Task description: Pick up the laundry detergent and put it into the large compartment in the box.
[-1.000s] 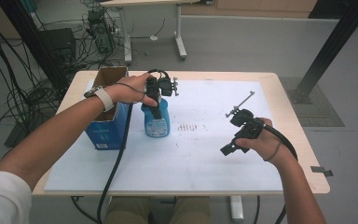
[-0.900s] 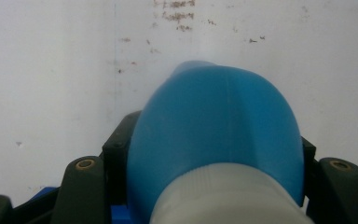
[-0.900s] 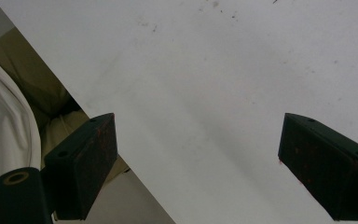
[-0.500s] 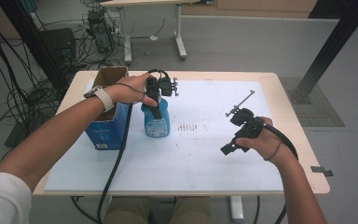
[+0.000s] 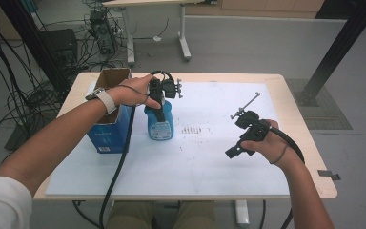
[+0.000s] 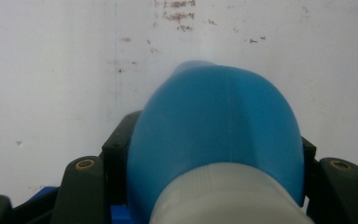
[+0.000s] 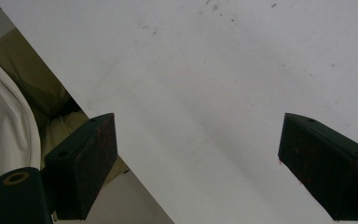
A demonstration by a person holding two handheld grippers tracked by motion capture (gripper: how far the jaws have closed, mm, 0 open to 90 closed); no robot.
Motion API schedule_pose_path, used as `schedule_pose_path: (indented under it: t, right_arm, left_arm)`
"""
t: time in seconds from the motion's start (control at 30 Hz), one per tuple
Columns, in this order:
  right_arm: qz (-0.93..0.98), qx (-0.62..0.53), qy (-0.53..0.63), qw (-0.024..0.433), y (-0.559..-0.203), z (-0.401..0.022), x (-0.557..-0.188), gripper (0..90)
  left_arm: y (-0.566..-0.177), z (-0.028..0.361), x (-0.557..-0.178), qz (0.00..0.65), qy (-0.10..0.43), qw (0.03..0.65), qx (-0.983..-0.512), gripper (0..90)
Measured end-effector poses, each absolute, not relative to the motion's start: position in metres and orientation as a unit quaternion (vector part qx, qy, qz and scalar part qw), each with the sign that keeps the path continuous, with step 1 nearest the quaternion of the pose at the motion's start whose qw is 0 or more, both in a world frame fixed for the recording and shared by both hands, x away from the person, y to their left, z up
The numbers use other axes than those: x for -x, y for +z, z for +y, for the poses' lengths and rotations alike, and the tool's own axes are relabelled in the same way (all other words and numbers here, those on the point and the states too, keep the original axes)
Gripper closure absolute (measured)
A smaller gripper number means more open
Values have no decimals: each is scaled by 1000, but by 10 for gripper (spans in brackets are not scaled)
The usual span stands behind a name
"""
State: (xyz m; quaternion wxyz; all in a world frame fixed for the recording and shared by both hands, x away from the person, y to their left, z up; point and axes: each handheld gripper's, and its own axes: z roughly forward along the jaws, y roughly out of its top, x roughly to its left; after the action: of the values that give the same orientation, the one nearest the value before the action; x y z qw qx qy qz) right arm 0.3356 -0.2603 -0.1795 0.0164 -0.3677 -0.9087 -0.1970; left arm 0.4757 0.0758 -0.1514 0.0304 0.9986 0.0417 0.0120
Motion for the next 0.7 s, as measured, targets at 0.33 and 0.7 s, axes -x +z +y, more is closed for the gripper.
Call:
schedule_pose_path:
  t: [0.33,0.7]
  right_arm:
    - [-909,368,-197,16,-181,-261,-335,116]
    - [-909,367,-196,16,-179,-259,-336,116]
  left_arm:
    - [-151,76,-476,42,12,30,-999,387]
    - [-152,76,-476,42,12,32,-999,387]
